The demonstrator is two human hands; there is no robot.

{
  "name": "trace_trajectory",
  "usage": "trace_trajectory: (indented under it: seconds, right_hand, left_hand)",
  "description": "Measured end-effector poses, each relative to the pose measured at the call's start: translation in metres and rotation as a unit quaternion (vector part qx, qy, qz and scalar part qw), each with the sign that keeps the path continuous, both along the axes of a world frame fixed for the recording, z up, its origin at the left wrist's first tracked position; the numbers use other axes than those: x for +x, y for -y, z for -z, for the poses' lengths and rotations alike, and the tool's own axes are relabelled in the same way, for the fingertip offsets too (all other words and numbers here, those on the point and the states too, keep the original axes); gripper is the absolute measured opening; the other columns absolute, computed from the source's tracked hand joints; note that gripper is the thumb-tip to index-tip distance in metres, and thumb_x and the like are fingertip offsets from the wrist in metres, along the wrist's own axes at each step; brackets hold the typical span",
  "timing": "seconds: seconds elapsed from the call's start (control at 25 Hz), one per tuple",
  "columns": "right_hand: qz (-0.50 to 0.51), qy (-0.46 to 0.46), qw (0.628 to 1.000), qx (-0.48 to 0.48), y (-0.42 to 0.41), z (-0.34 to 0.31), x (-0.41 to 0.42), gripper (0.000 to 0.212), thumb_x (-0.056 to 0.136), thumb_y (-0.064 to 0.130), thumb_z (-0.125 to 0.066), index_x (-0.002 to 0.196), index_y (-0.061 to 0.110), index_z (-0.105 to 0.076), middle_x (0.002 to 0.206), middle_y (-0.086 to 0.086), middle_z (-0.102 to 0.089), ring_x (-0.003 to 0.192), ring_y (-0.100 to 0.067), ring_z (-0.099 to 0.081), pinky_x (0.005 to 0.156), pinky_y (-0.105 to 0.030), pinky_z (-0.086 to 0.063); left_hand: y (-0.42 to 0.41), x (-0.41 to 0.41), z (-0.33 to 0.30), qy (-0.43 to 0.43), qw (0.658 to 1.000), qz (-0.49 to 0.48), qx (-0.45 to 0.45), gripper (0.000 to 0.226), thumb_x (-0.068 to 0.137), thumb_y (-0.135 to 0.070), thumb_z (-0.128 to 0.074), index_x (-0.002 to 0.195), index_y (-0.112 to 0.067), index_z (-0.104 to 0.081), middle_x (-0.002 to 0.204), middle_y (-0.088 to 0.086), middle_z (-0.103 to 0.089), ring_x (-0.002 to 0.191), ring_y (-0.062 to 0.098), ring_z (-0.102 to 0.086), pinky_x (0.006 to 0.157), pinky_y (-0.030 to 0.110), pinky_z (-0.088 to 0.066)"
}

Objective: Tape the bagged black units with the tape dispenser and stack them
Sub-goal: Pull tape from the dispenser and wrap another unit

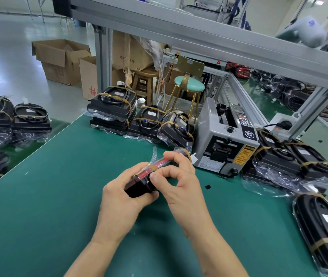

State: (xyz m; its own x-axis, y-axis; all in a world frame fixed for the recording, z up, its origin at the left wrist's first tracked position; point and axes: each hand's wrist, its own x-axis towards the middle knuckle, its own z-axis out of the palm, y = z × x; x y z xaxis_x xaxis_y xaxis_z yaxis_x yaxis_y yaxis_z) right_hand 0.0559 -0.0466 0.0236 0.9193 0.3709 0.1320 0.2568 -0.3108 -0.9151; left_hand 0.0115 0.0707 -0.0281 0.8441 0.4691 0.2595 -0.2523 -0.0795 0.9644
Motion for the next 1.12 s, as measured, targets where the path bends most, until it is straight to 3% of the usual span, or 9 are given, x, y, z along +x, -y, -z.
trace_trajectory:
  seconds: [0.32, 0.4, 0.48, 0.56, 0.64, 0.76, 0.96, 1.04, 1.12]
  right_hand:
    - [0.032, 0.034, 0.999, -0.003, -0.006, 0.001, -0.004, 0.03, 0.078, 0.018, -0.072, 0.056, 0.034, -0.059, 0.119, 0.028, -0.046, 0.124, 0.009, -0.037, 0.115, -0.041, -0.022]
    - [0.047, 0.031, 0.997, 0.044, -0.007, 0.004, -0.006, 0.026, 0.076, 0.011, -0.072, 0.076, 0.034, -0.059, 0.115, 0.02, -0.05, 0.112, 0.011, -0.044, 0.105, -0.022, -0.033]
    - [0.059, -0.019, 0.991, 0.12, -0.007, 0.005, -0.006, 0.039, 0.077, 0.006, -0.071, 0.102, 0.032, -0.054, 0.116, 0.012, -0.052, 0.101, 0.01, -0.049, 0.087, -0.008, -0.038]
    - [0.06, -0.035, 0.988, 0.137, -0.009, 0.007, -0.005, 0.045, 0.081, 0.008, -0.07, 0.113, 0.032, -0.05, 0.121, 0.019, -0.047, 0.107, 0.009, -0.046, 0.09, -0.011, -0.038]
    - [0.05, -0.016, 0.992, 0.116, -0.013, 0.01, -0.007, 0.047, 0.081, 0.012, -0.07, 0.115, 0.036, -0.047, 0.12, 0.034, -0.04, 0.117, 0.007, -0.04, 0.104, -0.025, -0.037]
    - [0.011, 0.03, 0.998, 0.046, -0.016, 0.008, -0.014, 0.061, 0.065, 0.034, -0.071, 0.117, 0.045, -0.041, 0.121, 0.04, -0.033, 0.127, 0.003, -0.035, 0.112, -0.039, -0.029]
    - [0.039, 0.062, 0.996, -0.043, 0.008, -0.005, 0.012, 0.068, 0.059, 0.031, -0.088, 0.109, 0.048, -0.044, 0.125, 0.025, -0.04, 0.122, 0.005, -0.036, 0.113, -0.04, -0.022]
    - [0.021, 0.096, 0.99, -0.102, 0.009, -0.01, 0.017, 0.064, 0.058, 0.039, -0.087, 0.107, 0.05, -0.046, 0.125, 0.026, -0.041, 0.118, 0.011, -0.033, 0.113, -0.038, -0.017]
    - [-0.024, 0.099, 0.99, -0.097, 0.011, -0.011, 0.023, 0.059, 0.059, 0.045, -0.08, 0.109, 0.049, -0.05, 0.129, 0.027, -0.042, 0.121, 0.015, -0.032, 0.114, -0.039, -0.016]
  left_hand:
    - [0.0, -0.001, -0.001, 0.0, 1.0, -0.001, -0.004, 0.058, 0.058, 0.003, -0.085, 0.1, -0.035, -0.071, 0.098, -0.012, -0.073, 0.091, 0.003, -0.068, 0.076, 0.008, -0.047]
    - [0.0, -0.002, -0.003, 0.001, 1.0, 0.003, 0.004, 0.059, 0.057, 0.002, -0.085, 0.099, -0.038, -0.072, 0.098, -0.012, -0.073, 0.091, 0.003, -0.067, 0.076, 0.008, -0.047]
    - [0.002, -0.003, -0.004, -0.005, 1.0, -0.003, 0.015, 0.061, 0.057, 0.003, -0.085, 0.1, -0.039, -0.071, 0.097, -0.012, -0.073, 0.091, 0.004, -0.067, 0.078, 0.009, -0.048]
    - [0.002, -0.004, -0.004, -0.011, 1.0, -0.008, 0.017, 0.062, 0.057, 0.001, -0.084, 0.101, -0.04, -0.07, 0.097, -0.014, -0.073, 0.09, 0.003, -0.067, 0.077, 0.009, -0.048]
    - [0.002, -0.004, -0.005, -0.011, 1.0, -0.005, 0.014, 0.062, 0.056, -0.001, -0.085, 0.1, -0.042, -0.071, 0.097, -0.014, -0.073, 0.091, 0.002, -0.067, 0.075, 0.009, -0.048]
    - [0.0, -0.004, -0.009, -0.002, 1.0, 0.004, 0.017, 0.059, 0.053, -0.006, -0.075, 0.096, -0.046, -0.071, 0.094, -0.013, -0.074, 0.087, 0.002, -0.068, 0.072, 0.009, -0.049]
    - [-0.017, -0.006, -0.014, -0.001, 0.999, 0.042, 0.006, 0.057, 0.049, -0.007, -0.078, 0.092, -0.043, -0.073, 0.093, -0.013, -0.074, 0.085, -0.003, -0.066, 0.075, 0.006, -0.047]
    - [-0.027, -0.007, -0.016, -0.013, 0.997, 0.07, 0.019, 0.057, 0.047, -0.008, -0.079, 0.093, -0.043, -0.074, 0.095, -0.013, -0.074, 0.087, -0.002, -0.067, 0.076, 0.006, -0.047]
    - [-0.037, -0.01, -0.017, -0.018, 0.995, 0.09, 0.042, 0.059, 0.044, -0.016, -0.083, 0.097, -0.041, -0.072, 0.1, -0.011, -0.073, 0.092, 0.001, -0.067, 0.08, 0.009, -0.047]
